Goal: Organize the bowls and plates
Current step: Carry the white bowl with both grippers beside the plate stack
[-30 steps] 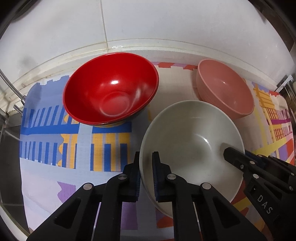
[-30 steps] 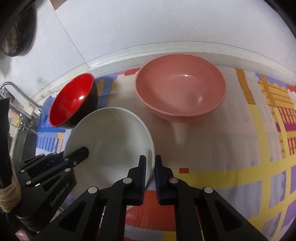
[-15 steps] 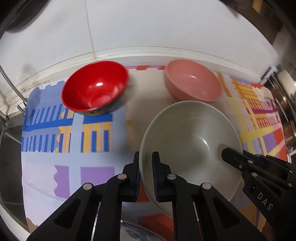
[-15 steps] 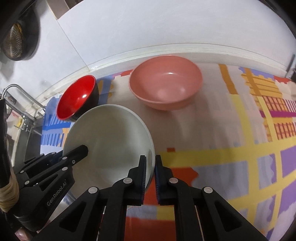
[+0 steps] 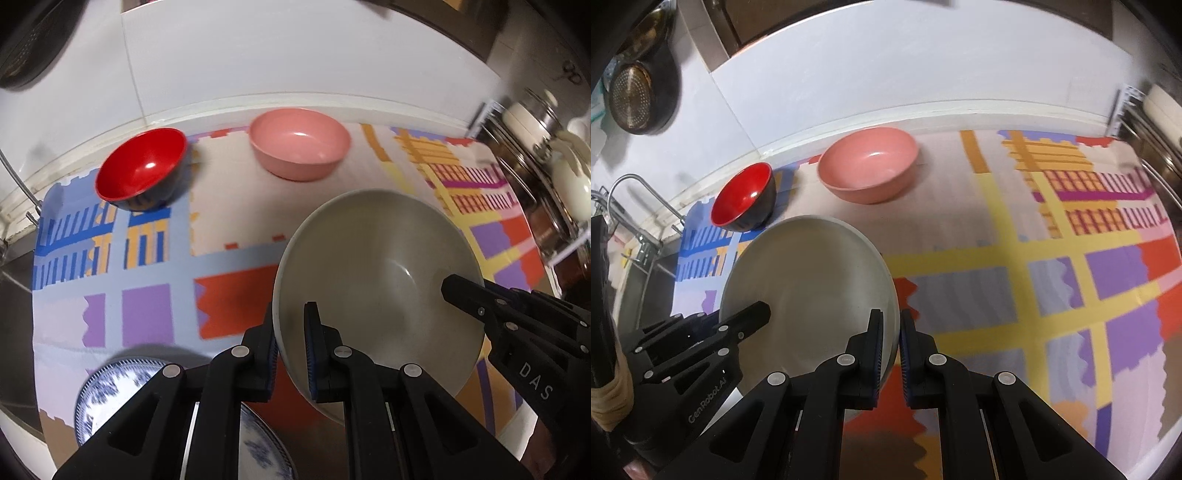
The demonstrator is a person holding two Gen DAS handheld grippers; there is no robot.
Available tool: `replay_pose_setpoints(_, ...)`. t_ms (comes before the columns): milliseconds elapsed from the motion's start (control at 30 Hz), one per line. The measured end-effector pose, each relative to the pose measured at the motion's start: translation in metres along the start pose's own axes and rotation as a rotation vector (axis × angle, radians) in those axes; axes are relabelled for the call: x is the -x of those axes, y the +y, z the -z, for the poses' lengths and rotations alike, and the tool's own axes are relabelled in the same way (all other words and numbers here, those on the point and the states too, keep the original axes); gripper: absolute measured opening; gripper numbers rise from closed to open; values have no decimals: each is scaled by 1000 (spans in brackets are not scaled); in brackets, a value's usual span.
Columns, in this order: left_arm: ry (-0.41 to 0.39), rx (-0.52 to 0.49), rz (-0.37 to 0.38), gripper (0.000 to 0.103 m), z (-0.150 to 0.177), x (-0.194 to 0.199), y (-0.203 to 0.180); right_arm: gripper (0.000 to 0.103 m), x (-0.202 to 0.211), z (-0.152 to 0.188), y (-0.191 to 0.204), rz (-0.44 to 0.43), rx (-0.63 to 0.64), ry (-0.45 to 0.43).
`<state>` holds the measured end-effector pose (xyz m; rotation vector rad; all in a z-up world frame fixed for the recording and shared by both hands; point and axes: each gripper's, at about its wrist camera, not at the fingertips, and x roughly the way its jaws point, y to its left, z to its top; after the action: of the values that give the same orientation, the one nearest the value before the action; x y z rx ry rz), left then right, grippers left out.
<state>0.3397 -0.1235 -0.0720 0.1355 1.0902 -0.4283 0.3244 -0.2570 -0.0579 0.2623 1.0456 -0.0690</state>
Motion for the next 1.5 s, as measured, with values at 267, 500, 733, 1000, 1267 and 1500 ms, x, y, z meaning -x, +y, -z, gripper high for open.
replay_pose_setpoints(267,28,-52,39,13,22,1,-37,10,23,29,-26,42,-47,-9)
replay_pose_setpoints(500,67,-102,58,14,38,-7,-69,10,34,52,-55,77,-99,-2)
replay_pose_setpoints(733,112,-126,67,14,47,-21,-90,10,34,69,-80,101,-132,24)
replay_pose_setpoints(1000,157,-137,61,14,55,-37,-106,10,25,82,-101,113,-154,67)
replay_pose_setpoints(1267,177,-127,55,18,56,-43,-109,10,18,87,-112,108,-157,95)
replay_pose_setpoints(1500,183,-118,62,25,57,-44,-109,11,13,90,-114,80,-164,110)
